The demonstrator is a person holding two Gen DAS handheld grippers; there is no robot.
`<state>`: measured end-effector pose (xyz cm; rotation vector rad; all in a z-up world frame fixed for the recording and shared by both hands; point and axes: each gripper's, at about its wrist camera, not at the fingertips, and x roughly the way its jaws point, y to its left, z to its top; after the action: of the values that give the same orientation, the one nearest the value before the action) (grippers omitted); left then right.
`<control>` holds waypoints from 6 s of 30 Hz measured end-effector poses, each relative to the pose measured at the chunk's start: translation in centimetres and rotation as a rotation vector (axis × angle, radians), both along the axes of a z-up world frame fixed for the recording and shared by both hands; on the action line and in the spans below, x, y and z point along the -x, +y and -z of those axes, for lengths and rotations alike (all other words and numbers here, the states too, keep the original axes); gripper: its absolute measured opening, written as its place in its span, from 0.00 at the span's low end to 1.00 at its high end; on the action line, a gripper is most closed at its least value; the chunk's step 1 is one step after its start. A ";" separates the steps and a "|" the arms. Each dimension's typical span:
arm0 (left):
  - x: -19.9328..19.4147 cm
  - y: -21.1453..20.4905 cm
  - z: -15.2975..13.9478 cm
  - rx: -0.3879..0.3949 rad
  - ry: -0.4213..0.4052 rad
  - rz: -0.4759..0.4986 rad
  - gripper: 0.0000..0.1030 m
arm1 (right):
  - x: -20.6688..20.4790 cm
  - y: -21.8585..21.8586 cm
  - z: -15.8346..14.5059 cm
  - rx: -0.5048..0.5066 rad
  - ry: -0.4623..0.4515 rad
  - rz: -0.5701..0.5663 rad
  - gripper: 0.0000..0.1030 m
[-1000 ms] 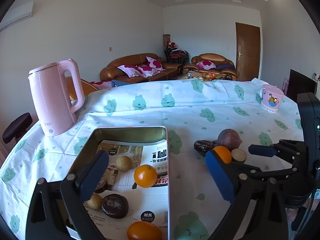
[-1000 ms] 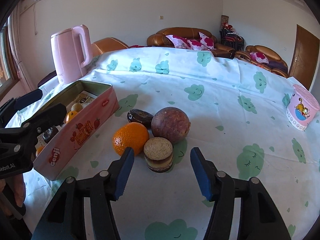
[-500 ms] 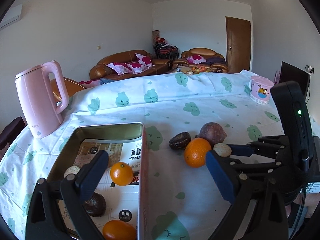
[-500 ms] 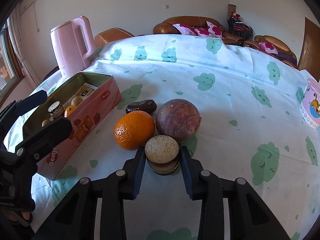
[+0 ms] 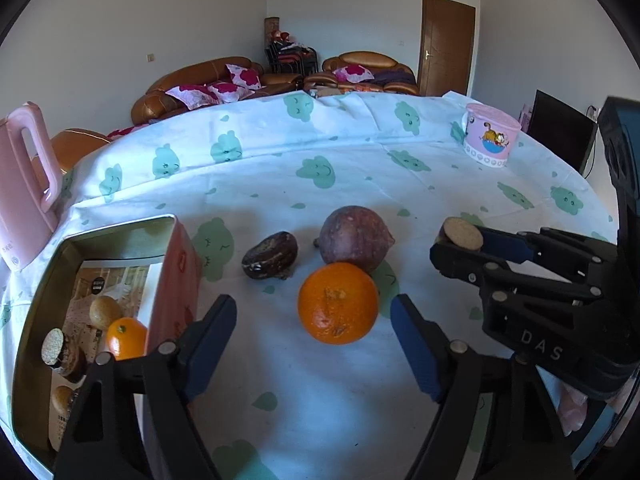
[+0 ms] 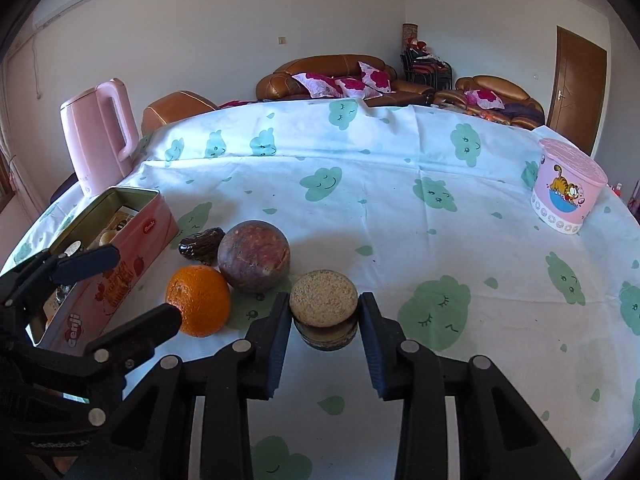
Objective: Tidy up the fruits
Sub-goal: 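Grasp the round layered biscuit with the right tool while the left tool grasps an orange, then lift the orange with the left tool while the right tool lifts the biscuit, then carry the orange and biscuit over the tin with both tools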
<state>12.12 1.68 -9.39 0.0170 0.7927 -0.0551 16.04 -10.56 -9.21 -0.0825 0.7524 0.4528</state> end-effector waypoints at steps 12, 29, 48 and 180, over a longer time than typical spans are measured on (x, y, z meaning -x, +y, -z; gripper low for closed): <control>-2.0 1.0 1.6 0.113 0.074 -0.014 0.46 | -0.2 -0.4 0.2 -0.027 0.020 -0.015 0.35; -0.3 0.7 -0.3 0.060 -0.060 -0.023 0.46 | 1.1 -0.1 -0.7 -0.054 -0.052 -0.072 0.35; 1.3 1.0 -1.5 0.054 -0.169 -0.047 0.46 | 2.6 -0.5 -1.8 -0.085 -0.153 -0.080 0.35; 7.8 16.6 -3.0 0.063 -0.261 -0.308 0.46 | 9.1 14.9 -2.8 -0.122 -0.291 -0.451 0.35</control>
<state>4.30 18.24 -6.43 -0.1548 0.5257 0.2108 6.96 4.31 -6.40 -0.2010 0.4135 0.8941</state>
